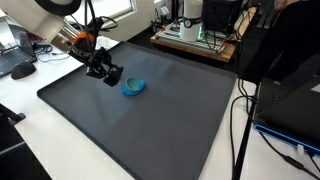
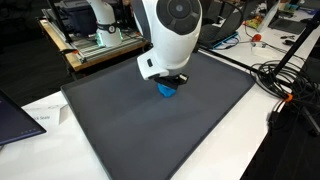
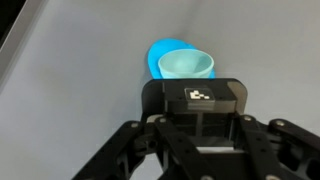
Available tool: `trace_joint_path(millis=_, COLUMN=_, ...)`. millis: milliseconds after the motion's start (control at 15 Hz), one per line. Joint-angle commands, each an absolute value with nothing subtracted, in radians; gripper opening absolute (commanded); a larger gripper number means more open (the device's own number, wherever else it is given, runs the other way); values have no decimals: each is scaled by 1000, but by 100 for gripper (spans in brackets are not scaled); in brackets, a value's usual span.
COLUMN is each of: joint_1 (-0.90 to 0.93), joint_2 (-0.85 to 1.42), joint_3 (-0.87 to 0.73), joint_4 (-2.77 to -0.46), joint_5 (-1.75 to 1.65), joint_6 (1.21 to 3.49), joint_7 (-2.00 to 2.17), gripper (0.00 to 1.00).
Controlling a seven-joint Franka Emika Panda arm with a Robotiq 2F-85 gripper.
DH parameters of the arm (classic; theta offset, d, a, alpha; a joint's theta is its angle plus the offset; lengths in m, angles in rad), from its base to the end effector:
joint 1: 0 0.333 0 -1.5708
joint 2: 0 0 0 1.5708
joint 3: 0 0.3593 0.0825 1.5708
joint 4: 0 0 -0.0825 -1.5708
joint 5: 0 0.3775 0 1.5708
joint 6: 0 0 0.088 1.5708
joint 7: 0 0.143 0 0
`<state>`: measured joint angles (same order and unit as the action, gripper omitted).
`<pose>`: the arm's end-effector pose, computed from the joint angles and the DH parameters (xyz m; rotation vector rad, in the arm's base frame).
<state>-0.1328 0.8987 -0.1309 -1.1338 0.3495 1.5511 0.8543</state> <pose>0.7152 -0.1150 0.2366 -2.4622 1.6338 0.7857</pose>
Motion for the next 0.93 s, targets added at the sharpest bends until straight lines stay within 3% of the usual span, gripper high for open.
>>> trace_joint_path(millis=0, joint_1=-123, joint_2=884, joint_3=-166, joint_4=-1219, joint_5=322, joint_6=1694, joint_7=936, gripper=22)
trace_joint_path(millis=867, joint_1=-87, joint_2=581, joint_3=-147, joint_4=-1634, joint_5=320, joint_6=1988, joint_7=783, gripper=22)
